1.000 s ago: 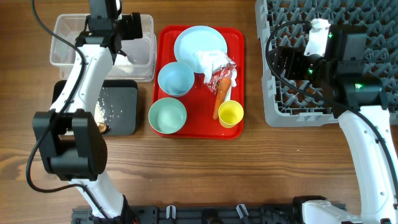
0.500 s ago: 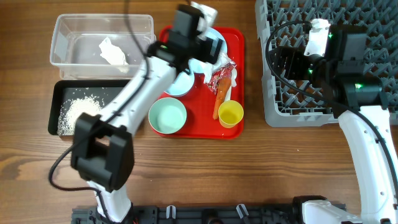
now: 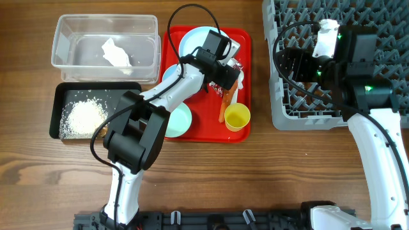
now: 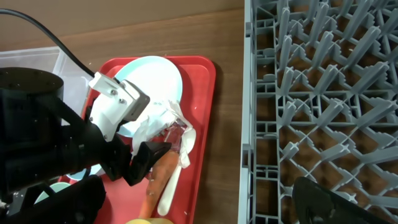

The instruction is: Sort waste into correct bins and load items into the dishwasher rack

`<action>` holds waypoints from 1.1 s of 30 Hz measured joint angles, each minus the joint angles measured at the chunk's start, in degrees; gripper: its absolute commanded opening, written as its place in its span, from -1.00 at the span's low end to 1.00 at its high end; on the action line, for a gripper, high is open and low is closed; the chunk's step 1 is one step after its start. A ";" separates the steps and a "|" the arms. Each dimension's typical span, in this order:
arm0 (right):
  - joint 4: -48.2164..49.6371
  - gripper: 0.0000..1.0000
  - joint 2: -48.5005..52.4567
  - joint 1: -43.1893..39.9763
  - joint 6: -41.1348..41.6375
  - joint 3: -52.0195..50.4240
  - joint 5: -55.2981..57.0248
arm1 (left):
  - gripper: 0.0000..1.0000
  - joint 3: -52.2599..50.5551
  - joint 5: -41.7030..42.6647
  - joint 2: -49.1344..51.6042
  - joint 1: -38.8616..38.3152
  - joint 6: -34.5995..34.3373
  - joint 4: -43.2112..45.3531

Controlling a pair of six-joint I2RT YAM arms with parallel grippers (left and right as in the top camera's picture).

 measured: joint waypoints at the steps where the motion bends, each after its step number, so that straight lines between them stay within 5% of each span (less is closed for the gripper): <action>1: 0.00 0.99 0.00 0.00 0.00 0.00 0.00 | 0.53 0.00 0.00 0.07 0.00 0.17 0.02; 3: 0.00 0.99 0.00 0.00 0.00 0.00 0.00 | 0.36 0.00 -0.04 0.24 0.00 0.85 0.02; 8: 0.00 0.99 0.00 0.00 0.00 0.00 0.17 | 0.31 0.00 -0.79 1.49 0.00 1.51 -0.04; 15: 0.00 0.99 0.00 0.00 0.00 0.00 0.17 | -0.55 0.00 -5.42 3.34 0.00 2.38 0.13; 25: -0.04 0.99 0.00 0.00 0.00 0.00 0.20 | -0.60 0.00 -6.49 3.37 0.00 2.34 2.62; 30: -0.09 1.00 0.00 0.00 0.00 0.00 0.20 | -0.41 0.00 -6.67 3.34 0.00 2.36 2.62; 33: -0.26 0.99 0.00 0.00 0.00 0.00 0.20 | -0.52 0.00 -6.78 3.34 0.00 2.34 2.62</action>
